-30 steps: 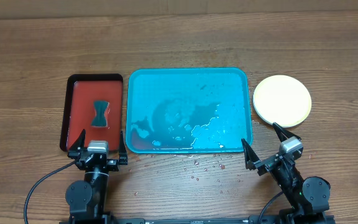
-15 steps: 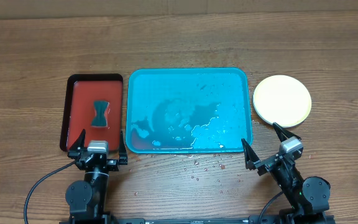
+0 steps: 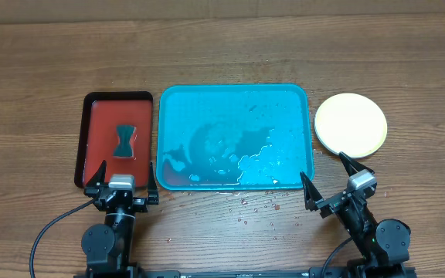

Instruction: Clean dirty plates on tray and stack at the side

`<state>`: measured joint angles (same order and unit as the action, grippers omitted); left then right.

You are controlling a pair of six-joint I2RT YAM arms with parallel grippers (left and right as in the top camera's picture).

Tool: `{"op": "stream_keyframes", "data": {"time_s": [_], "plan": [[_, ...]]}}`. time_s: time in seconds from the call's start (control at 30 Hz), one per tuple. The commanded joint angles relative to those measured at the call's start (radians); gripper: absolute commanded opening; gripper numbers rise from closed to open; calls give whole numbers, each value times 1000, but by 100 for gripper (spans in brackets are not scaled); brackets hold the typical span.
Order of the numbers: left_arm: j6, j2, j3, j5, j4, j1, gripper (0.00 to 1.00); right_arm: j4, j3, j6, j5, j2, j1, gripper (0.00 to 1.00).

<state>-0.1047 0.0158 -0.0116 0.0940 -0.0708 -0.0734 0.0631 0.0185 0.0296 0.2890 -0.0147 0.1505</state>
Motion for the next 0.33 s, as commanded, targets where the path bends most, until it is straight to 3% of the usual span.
{"op": "stream_keyframes", "data": {"time_s": [0.0,0.3], "plan": [[11,-10,6,7,1,1,100,-6,-11,-3,3,12,-5,100],[11,-10,6,7,1,1,100,-6,-11,-3,3,12,-5,100]]}}
